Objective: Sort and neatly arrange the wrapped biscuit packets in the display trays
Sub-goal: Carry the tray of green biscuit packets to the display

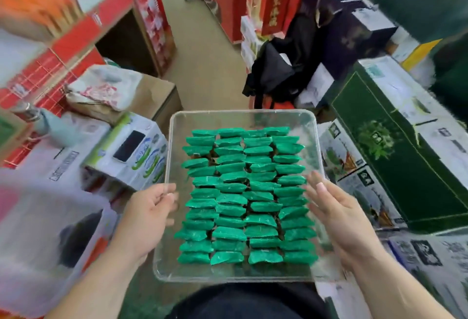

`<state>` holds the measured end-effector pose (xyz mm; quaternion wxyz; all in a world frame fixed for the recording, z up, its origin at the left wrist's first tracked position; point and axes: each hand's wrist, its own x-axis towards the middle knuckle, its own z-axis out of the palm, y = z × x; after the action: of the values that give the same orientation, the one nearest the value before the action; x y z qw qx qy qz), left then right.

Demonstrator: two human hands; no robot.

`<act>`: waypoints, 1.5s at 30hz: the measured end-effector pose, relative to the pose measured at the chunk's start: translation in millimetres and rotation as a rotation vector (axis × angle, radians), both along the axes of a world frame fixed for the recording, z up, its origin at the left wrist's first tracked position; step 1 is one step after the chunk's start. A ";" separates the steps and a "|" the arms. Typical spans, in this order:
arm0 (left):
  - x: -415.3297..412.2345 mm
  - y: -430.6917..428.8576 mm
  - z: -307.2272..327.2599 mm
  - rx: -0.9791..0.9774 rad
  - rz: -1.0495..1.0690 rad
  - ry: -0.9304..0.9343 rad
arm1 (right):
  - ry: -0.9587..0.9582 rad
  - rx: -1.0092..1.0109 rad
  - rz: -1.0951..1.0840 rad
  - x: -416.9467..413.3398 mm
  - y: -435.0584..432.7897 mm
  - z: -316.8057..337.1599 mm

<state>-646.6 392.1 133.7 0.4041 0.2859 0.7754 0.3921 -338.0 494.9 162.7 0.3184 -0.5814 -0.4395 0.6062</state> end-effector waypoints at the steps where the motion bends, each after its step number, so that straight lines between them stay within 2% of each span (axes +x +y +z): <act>1: -4.3 20.7 1.5 -0.003 0.010 0.006 | -0.001 0.009 0.003 -6.0 23.5 1.0; 12: -70.8 204.8 21.1 0.020 0.171 0.026 | 0.014 0.032 0.123 -90.0 235.1 15.9; 19: -174.8 324.9 15.7 0.020 0.157 0.018 | 0.022 0.039 0.119 -190.5 347.1 12.3; 30: -321.5 505.5 39.9 0.038 0.109 0.001 | 0.048 0.011 0.072 -331.6 517.9 38.9; 39: -384.5 691.3 26.2 -0.013 0.142 0.043 | 0.016 0.018 0.126 -401.2 719.4 19.4; 45: -415.8 817.3 41.2 -0.051 0.201 0.064 | 0.021 -0.012 0.196 -437.8 863.3 22.4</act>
<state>-1062.5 1209.4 174.9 0.3452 0.2086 0.8224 0.4014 -775.8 1358.1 185.1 0.2586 -0.5309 -0.4873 0.6433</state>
